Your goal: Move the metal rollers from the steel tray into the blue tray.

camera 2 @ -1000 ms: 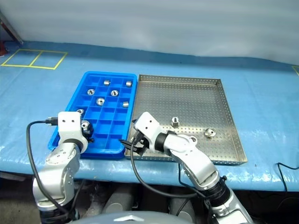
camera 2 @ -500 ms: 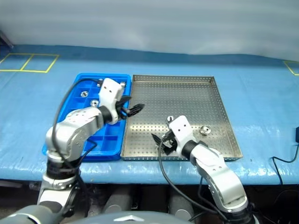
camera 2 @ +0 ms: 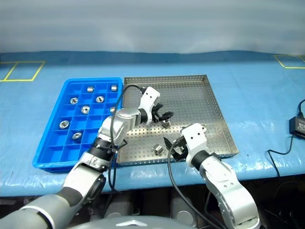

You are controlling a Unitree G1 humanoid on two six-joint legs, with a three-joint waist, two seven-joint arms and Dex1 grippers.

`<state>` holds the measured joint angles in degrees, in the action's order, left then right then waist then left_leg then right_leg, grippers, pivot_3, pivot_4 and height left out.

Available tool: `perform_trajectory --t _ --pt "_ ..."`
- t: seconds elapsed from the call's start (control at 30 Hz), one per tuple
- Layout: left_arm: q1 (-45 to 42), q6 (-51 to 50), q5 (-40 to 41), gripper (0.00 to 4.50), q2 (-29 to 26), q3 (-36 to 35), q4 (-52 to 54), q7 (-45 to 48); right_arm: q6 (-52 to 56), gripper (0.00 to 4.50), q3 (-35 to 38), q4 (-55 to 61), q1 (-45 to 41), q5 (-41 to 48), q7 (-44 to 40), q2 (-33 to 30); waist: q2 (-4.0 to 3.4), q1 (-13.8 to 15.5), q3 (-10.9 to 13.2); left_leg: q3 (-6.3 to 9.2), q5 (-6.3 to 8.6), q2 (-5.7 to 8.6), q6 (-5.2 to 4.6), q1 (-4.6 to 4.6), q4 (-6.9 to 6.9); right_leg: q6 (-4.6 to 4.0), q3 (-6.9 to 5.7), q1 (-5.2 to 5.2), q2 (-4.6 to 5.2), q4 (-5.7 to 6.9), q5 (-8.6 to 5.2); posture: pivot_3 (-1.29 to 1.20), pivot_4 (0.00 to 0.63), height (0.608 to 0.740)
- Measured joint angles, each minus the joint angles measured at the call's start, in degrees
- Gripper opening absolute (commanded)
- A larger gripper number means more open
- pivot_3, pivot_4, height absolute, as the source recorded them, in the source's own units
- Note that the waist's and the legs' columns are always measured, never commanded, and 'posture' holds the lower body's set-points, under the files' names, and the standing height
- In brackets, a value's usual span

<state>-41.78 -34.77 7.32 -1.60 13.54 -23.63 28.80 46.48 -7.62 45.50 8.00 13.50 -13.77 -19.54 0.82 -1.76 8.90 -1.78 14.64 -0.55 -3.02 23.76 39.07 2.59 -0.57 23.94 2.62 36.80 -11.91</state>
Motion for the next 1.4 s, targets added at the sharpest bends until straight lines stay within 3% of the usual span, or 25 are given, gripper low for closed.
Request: perform_trajectory --t 0.23,0.33,0.47,0.7,0.9,1.2,1.4 --pt "-0.26 2.71 -0.17 3.57 1.67 0.11 -6.1 2.49 0.08 4.29 -0.82 0.03 -0.81 0.0 0.44 0.16 0.0 -0.38 0.0 -0.01 0.01 -0.01 -0.01 0.03 0.0 0.0 0.01 0.04 0.0 0.0 0.0 -0.13 0.15 0.74" --pt "-0.25 1.11 -1.21 2.96 1.28 0.6 -6.19 1.92 0.08 4.29 -1.3 0.02 -1.68 0.01 0.42 0.27 0.0 -0.37 0.0 -0.01 0.01 -0.02 -0.01 0.02 0.0 0.01 0.01 0.03 0.0 0.02 0.01 -0.12 0.15 0.74" --pt "0.57 -6.36 -3.3 1.7 -0.28 1.26 -1.46 -1.03 0.08 4.29 -1.8 -0.09 -2.32 0.04 0.38 0.31 0.0 -0.42 0.0 -0.02 0.02 -0.03 -0.03 0.0 -0.01 0.05 0.04 0.03 0.0 0.01 0.02 -0.1 0.15 0.74" --pt "6.2 -16.37 -0.62 1.7 -3.17 -0.46 14.68 -0.49 0.05 4.29 -2.93 -2.09 -5.45 0.06 -0.15 0.39 0.0 -0.13 0.01 -0.03 0.0 -0.08 0.0 0.03 0.0 0.01 0.06 0.09 0.0 0.06 0.04 -0.04 0.15 0.74" --pt "8.5 -16.98 2.39 1.7 -3.09 -12.66 34.12 -8.66 -0.12 4.29 -6.08 -4.45 -9.7 0.23 -2.22 0.78 -0.01 0.61 0.0 -0.04 0.0 -0.06 0.01 0.0 -0.03 -0.21 0.09 0.07 0.02 0.04 0.18 0.01 0.15 0.74" --pt "29.48 -17.76 -7.69 1.7 -9.15 -20.03 59.2 -24.32 -3.15 4.29 -13.5 -12.7 -21.47 0.49 -10.23 1.94 0.03 3.0 0.03 0.05 -0.02 -0.06 0.09 -0.06 -0.11 -0.05 0.02 0.02 -0.01 -0.01 0.29 0.21 0.15 0.74" --pt "42.93 -19.6 -15.29 1.7 -6.97 -19.87 70.25 -32.57 -6.33 4.29 -17.95 -18.67 -26.49 0.48 -15.89 3.67 0.06 6.31 0.03 0.15 0.0 -0.03 0.1 -0.08 -0.08 -0.29 -0.13 -0.1 0.08 -0.03 0.15 0.32 0.15 0.74"
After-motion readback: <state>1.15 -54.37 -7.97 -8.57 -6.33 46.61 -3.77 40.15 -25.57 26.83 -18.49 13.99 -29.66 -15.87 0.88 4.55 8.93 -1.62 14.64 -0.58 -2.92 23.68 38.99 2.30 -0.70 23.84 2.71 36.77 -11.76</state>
